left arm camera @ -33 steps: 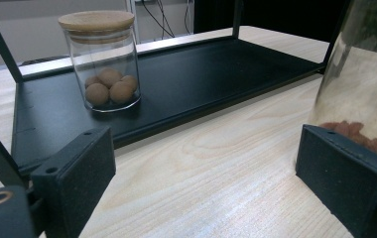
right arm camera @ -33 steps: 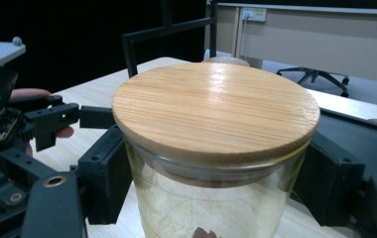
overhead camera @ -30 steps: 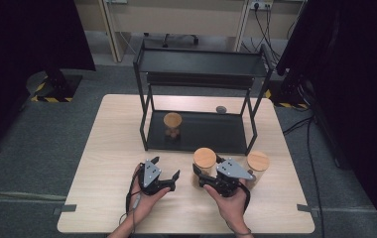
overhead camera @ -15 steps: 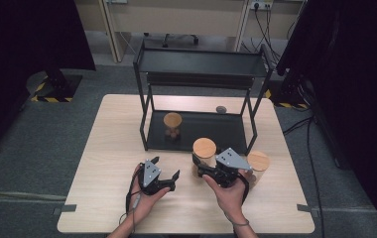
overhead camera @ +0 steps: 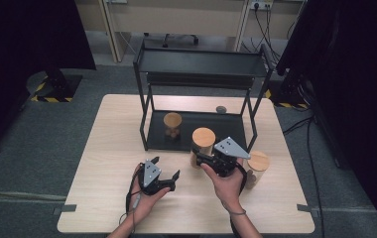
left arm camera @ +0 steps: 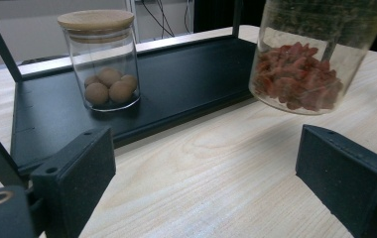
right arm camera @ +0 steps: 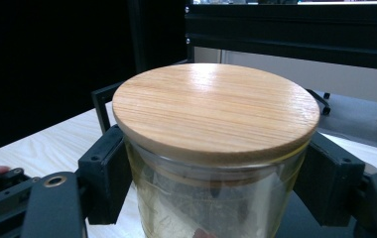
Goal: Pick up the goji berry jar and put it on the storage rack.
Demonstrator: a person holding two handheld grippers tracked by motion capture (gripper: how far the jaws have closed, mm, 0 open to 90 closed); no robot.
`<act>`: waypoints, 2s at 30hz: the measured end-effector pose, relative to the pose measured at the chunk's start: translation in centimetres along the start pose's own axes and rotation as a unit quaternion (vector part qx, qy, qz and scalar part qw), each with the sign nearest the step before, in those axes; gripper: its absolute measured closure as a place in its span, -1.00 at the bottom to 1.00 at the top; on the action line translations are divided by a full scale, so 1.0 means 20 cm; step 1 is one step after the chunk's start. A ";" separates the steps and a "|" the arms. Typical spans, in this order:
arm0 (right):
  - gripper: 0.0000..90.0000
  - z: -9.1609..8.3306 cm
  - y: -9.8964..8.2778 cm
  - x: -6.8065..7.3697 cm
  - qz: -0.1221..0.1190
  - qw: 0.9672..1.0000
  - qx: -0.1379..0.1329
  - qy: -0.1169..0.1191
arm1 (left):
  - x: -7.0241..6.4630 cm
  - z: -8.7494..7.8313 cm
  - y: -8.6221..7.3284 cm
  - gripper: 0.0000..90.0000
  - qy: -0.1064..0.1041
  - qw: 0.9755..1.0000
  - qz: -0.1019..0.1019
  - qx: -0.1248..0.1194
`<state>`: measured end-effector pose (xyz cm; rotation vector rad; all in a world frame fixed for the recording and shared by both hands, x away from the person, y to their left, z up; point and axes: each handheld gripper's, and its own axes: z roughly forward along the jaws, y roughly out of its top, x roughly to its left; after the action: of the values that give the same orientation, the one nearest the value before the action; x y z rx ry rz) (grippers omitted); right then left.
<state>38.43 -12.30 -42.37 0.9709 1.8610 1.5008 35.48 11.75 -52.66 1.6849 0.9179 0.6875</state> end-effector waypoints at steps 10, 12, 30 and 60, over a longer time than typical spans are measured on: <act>-0.43 0.07 0.01 -0.03 0.006 1.000 0.006 -0.005 | 0.00 0.00 0.00 -0.82 0.000 1.000 0.002 -0.001; -0.43 0.08 0.01 -0.03 0.007 1.000 0.007 -0.006 | 0.00 0.00 0.00 -0.82 0.000 1.000 0.003 -0.001; -0.44 0.19 0.07 -0.08 0.013 1.000 0.009 -0.020 | 0.00 0.00 0.00 -0.82 -0.001 1.000 0.006 -0.001; -0.43 0.38 0.13 -0.17 0.023 0.998 0.027 -0.048 | -0.01 0.00 0.00 -0.82 0.000 1.000 0.012 -0.004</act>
<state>46.85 -10.36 -41.63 1.0978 1.8307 1.4124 35.28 11.61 -52.67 1.6905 0.8945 0.7065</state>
